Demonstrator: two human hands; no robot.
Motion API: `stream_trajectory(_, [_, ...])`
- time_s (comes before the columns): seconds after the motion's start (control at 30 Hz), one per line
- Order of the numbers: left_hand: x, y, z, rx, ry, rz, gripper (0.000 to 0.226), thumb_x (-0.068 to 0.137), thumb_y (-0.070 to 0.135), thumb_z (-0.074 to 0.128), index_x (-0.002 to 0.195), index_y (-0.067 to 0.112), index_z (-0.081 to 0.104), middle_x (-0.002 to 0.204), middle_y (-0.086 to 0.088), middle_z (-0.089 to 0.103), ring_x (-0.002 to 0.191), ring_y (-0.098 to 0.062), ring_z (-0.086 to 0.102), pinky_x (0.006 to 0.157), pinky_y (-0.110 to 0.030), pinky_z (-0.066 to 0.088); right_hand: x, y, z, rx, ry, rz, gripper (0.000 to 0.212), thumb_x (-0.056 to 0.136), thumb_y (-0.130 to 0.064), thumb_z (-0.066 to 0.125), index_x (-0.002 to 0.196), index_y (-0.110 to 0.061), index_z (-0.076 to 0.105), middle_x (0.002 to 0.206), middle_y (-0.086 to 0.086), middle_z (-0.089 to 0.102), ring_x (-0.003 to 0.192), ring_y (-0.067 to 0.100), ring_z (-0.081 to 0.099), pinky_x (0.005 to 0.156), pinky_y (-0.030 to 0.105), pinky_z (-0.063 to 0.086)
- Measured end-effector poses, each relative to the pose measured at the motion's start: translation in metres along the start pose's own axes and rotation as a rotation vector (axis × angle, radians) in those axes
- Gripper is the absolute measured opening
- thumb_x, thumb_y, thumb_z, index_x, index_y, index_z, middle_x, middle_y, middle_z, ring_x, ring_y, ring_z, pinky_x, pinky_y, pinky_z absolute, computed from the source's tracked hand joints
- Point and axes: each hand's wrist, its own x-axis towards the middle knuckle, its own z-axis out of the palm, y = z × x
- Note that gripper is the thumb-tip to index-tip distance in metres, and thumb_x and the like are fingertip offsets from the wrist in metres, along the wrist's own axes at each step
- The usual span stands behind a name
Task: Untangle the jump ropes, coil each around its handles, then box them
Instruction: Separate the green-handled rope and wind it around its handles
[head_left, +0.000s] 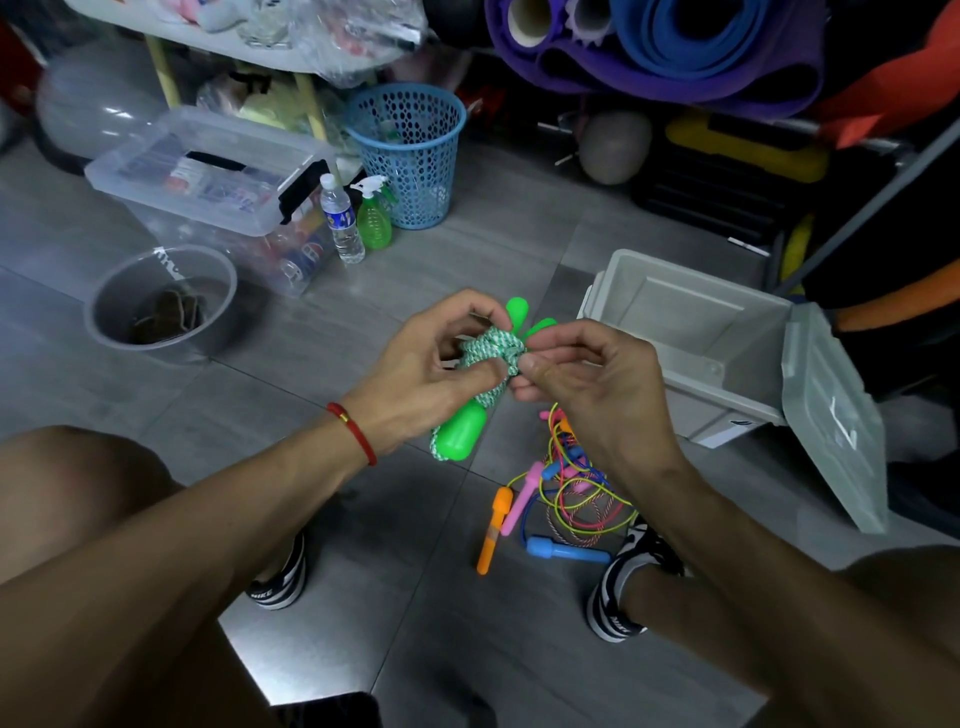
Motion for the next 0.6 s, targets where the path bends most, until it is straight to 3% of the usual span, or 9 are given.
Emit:
stream_trajectory(0.1, [0.0,-0.002,-0.004,0.092,-0.02,0.064,0.025,0.082,0.003,0.068,0.105,0.009,0.058,0.092,-0.014,0.062,0.086,-0.029,0.06,0.079,-0.044,0.05,0.002,0.004,0.0,-0.161,-0.029,-0.037,0.019,0.087,-0.001,0.074,0.105,-0.001,0.069,0.084,0.022,0.071,0.062,0.015,0.072,0.056,0.016,0.053])
stream_trajectory(0.2, [-0.001,-0.004,-0.006,0.143,-0.043,0.089,0.025,0.082,0.007,0.068,0.105,0.011,0.058,0.092,-0.008,0.063,0.086,-0.028,0.06,0.08,-0.046,0.051,0.005,0.01,-0.006,-0.548,-0.08,-0.25,0.015,0.09,-0.016,0.074,0.104,-0.011,0.072,0.086,0.005,0.068,0.066,0.007,0.07,0.065,0.02,0.056])
stream_trajectory(0.3, [-0.003,-0.005,-0.006,0.176,-0.074,0.083,0.025,0.081,0.009,0.069,0.104,0.014,0.06,0.092,-0.008,0.065,0.084,-0.031,0.061,0.078,-0.045,0.052,0.007,0.012,-0.009,-0.795,-0.133,-0.394,0.012,0.089,-0.022,0.074,0.097,-0.014,0.069,0.083,-0.008,0.059,0.072,-0.005,0.057,0.07,0.006,0.043])
stream_trajectory(0.47, [0.002,-0.005,-0.004,0.157,-0.095,0.067,0.023,0.083,0.01,0.07,0.102,0.016,0.059,0.089,-0.003,0.063,0.08,-0.019,0.059,0.075,-0.037,0.051,0.01,0.011,-0.012,-0.88,-0.131,-0.408,0.013,0.09,-0.023,0.071,0.095,-0.013,0.065,0.078,-0.009,0.054,0.064,0.003,0.049,0.067,0.009,0.04])
stream_trajectory(0.6, [0.005,-0.008,-0.001,0.186,-0.094,0.062,0.021,0.081,0.012,0.07,0.099,0.017,0.059,0.09,-0.003,0.063,0.084,-0.025,0.061,0.082,-0.044,0.053,0.011,0.01,-0.011,-0.883,-0.134,-0.439,0.009,0.091,-0.016,0.068,0.093,-0.011,0.062,0.087,-0.005,0.055,0.072,0.006,0.052,0.067,0.012,0.041])
